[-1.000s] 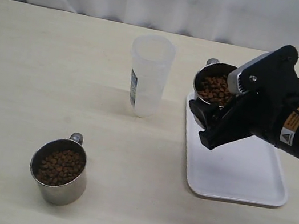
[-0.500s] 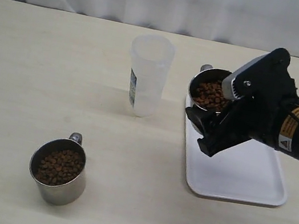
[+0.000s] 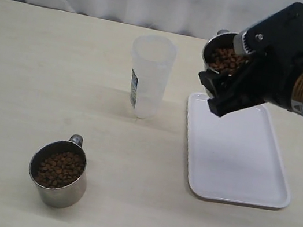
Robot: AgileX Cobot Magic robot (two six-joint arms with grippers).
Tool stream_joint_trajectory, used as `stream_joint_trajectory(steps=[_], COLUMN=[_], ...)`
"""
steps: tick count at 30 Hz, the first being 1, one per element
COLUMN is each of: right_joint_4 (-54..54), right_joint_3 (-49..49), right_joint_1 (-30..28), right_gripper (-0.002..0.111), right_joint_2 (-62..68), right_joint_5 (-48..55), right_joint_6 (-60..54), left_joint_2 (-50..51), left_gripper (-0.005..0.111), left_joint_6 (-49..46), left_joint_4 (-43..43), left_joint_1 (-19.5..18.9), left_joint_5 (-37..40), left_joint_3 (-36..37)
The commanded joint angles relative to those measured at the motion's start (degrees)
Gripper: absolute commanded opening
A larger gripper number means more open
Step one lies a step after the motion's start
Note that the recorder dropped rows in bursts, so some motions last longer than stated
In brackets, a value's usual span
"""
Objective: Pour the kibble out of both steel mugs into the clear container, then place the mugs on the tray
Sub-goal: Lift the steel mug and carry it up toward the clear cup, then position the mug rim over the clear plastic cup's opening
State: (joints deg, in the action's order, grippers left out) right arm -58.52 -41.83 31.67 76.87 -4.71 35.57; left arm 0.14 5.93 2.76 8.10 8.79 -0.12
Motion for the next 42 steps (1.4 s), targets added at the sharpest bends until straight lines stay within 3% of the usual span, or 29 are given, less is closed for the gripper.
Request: stream_joint_trajectory(steps=[1,17,22,29,38,42], right_joint_4=[-0.4,-1.1,-5.5,-9.8,-14.6,-19.6], right_joint_3=[-4.3,-13.1,-21.5,-27.3,-30.1,-30.1], right_joint_1=[-0.4,1.9,6.2,7.1,7.1,10.0], right_gripper=[0.004,0.004,0.004,0.004,0.004,0.004], right_joint_2=[0.6,7.9,14.8,21.2,23.6,24.3], right_joint_5=[-0.1,8.6,16.5,18.2,18.0,20.5], right_joint_6=[-1.9,-2.0,-2.2,-2.2,-3.4,-3.4], left_joint_2=[-0.1,-0.1,-0.1,-0.1,-0.1,-0.1], left_gripper=[0.0,0.0,0.0,0.0,0.0,0.0], left_joint_6=[0.1,0.1,0.1,0.1,0.1,0.1], left_joint_4=[-0.3,-0.3,-0.3,-0.3,-0.3,-0.3], left_joint_1=[-0.1,-0.1,-0.1,-0.1,-0.1,-0.1], left_joint_5=[-0.6,-0.6,-0.6,-0.6,-0.6,-0.6], left_joint_3=[0.1,0.1,0.1,0.1,0.1,0.1])
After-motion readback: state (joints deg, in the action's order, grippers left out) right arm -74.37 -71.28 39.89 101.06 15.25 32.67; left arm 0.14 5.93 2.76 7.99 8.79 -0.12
